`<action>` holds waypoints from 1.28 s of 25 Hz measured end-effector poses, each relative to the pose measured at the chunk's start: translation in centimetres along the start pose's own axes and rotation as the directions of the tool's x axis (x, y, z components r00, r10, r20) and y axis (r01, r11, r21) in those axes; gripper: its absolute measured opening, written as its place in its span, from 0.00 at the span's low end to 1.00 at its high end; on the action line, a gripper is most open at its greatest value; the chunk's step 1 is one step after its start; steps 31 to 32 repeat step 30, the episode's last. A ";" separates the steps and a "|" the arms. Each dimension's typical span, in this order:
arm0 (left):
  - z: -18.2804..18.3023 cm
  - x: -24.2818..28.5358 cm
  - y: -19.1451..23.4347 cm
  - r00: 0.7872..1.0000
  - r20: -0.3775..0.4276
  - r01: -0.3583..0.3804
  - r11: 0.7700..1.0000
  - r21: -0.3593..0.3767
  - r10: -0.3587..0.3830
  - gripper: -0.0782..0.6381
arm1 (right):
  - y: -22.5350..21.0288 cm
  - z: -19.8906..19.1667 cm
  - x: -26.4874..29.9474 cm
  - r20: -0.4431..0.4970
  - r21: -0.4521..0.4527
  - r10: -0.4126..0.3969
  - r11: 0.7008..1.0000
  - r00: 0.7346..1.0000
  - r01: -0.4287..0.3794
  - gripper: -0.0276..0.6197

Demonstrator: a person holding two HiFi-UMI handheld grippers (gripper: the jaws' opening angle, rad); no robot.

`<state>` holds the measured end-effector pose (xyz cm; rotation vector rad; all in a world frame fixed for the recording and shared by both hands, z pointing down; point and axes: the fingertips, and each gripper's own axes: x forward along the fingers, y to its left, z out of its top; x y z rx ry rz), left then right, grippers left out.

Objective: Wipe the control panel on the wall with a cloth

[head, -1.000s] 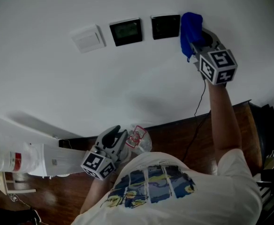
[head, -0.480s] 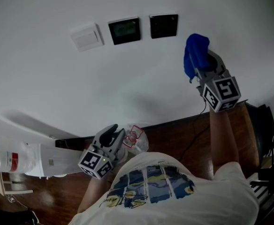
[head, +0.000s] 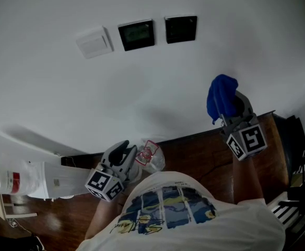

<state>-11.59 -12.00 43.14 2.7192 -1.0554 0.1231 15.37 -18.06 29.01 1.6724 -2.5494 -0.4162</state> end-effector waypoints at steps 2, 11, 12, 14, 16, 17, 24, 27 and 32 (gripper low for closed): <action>0.1 -0.1 0.2 1.000 0.003 -0.004 1.000 0.000 0.004 0.24 | 0.9 -0.4 -1.3 -0.008 0.013 0.003 1.000 1.000 -0.003 0.18; 0.6 0.7 0.8 1.000 0.001 0.004 1.000 0.013 -0.004 0.24 | 3.4 -3.5 -4.1 -0.053 0.067 0.036 0.997 0.998 -0.033 0.18; 0.8 0.8 0.8 1.000 0.002 0.005 1.000 0.013 -0.005 0.24 | 3.4 -3.6 -4.2 -0.055 0.069 0.038 0.997 0.998 -0.034 0.18; 0.9 1.0 0.8 1.000 0.001 0.006 1.000 0.012 -0.006 0.24 | 3.5 -3.7 -4.2 -0.056 0.077 0.038 0.996 0.998 -0.033 0.18; 0.9 1.0 0.9 1.000 0.000 0.008 1.000 0.009 -0.008 0.24 | 3.5 -3.8 -4.2 -0.055 0.087 0.036 0.996 0.998 -0.031 0.18; 0.9 1.0 0.9 1.000 0.001 0.008 1.000 0.008 -0.008 0.24 | 3.5 -3.9 -4.1 -0.055 0.090 0.036 0.995 0.998 -0.031 0.18; 0.9 0.8 1.4 1.000 0.006 -0.017 1.000 0.009 0.017 0.24 | 3.7 -4.1 -3.5 -0.049 0.104 0.055 0.993 0.997 -0.049 0.18; 0.9 0.8 1.3 1.000 0.010 -0.021 1.000 0.011 0.020 0.24 | 3.6 -4.2 -3.6 -0.052 0.105 0.057 0.993 0.997 -0.051 0.18; 0.9 0.7 1.0 1.000 0.009 -0.022 1.000 0.008 0.022 0.24 | 3.5 -4.3 -3.8 -0.060 0.105 0.055 0.993 0.997 -0.048 0.18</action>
